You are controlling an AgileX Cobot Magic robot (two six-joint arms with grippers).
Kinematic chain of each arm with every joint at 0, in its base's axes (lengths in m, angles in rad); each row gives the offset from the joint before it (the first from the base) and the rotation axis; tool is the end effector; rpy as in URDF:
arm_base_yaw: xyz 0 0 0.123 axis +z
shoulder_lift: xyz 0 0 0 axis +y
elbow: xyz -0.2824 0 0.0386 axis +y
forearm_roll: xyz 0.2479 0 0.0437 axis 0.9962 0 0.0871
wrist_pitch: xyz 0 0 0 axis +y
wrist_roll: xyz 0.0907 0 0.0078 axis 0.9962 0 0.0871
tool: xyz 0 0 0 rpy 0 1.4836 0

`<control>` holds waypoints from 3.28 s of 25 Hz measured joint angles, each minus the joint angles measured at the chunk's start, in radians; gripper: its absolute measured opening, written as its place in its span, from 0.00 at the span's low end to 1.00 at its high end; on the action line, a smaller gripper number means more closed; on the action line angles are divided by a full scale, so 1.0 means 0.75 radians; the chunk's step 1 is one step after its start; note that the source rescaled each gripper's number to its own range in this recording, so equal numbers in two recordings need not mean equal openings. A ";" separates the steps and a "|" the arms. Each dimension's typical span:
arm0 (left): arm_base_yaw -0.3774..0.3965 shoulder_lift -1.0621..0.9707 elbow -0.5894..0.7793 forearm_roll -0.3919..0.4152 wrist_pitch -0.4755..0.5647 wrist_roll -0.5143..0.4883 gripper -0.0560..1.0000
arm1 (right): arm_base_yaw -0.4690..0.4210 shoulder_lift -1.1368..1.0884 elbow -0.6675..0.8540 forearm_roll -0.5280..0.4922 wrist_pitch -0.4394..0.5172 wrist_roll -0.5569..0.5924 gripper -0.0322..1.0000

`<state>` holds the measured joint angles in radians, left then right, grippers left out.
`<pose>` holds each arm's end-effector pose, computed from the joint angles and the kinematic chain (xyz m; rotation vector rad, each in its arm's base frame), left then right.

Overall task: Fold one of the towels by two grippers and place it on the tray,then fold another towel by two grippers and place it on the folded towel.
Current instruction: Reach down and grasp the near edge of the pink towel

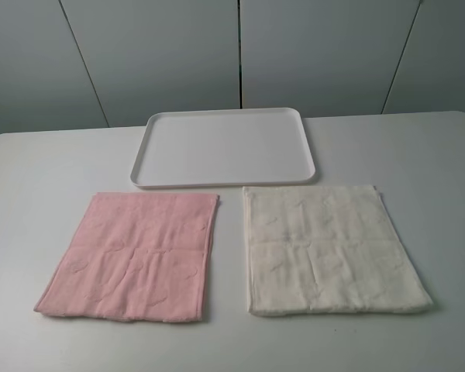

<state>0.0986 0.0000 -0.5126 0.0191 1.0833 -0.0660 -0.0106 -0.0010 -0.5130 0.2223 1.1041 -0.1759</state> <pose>-0.0074 0.0008 0.2788 -0.1702 2.0474 0.0431 -0.0093 0.0180 0.2789 -0.1876 2.0480 0.1517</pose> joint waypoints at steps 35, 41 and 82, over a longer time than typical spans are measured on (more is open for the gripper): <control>0.000 0.000 0.000 0.000 0.000 0.000 0.97 | 0.000 0.000 0.000 0.000 0.000 0.000 1.00; 0.000 0.000 0.000 -0.003 0.000 -0.008 0.97 | 0.000 0.000 0.000 0.000 0.000 0.000 1.00; -0.409 1.754 -0.463 -0.111 -0.364 1.192 0.97 | 0.212 1.423 -0.358 0.541 -0.212 -0.948 1.00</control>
<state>-0.2079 1.3158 -0.8595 -0.0640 0.8102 0.8277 0.1487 1.0661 -0.7813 0.6281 0.9448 -0.8869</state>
